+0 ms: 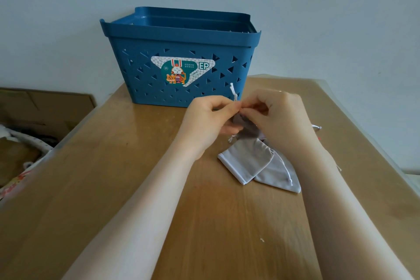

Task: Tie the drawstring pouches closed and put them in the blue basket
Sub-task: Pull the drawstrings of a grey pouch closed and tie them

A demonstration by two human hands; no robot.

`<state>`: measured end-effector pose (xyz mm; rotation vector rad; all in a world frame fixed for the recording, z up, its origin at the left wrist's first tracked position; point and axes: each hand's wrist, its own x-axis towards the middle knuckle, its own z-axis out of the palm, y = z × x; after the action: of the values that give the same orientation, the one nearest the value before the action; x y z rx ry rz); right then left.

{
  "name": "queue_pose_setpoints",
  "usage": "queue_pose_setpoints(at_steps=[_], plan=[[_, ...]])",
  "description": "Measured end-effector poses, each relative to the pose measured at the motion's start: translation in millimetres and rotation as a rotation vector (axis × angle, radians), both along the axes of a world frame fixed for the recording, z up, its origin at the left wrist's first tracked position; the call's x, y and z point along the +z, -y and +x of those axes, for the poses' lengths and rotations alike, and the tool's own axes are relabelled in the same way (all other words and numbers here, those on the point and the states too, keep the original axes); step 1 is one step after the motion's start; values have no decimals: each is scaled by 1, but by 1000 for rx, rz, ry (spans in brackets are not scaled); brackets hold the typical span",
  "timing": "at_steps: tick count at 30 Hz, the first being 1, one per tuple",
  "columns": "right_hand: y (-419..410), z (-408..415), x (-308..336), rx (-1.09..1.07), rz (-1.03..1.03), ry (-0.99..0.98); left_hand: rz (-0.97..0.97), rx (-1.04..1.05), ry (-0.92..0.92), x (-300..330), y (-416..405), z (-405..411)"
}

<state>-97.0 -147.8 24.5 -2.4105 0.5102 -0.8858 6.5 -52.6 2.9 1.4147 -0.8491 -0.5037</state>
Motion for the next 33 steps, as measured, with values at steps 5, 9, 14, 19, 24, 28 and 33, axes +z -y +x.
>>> queue_pose_setpoints(at_steps=[5, 9, 14, 19, 24, 28, 33], plan=[[1, -4, 4, -25, 61, 26, -7, 65, 219, 3, 0, -4], [-3, -4, 7, -24, -13, -9, 5, -3, 163, 2, -1, -3], [-2, -5, 8, -17, -98, -35, 4, -111, -3, 3, -1, -4], [1, -8, 8, -26, -133, -210, 45, -95, 24, -1, 2, -5], [-2, -12, 16, -31, 9, -91, 37, -54, 7, 3, 3, -8], [-3, -15, 18, -52, 67, -67, 31, -124, -175, 7, 3, -11], [-1, -17, 19, 8, 91, -62, 25, -209, -389, 9, 1, -10]])
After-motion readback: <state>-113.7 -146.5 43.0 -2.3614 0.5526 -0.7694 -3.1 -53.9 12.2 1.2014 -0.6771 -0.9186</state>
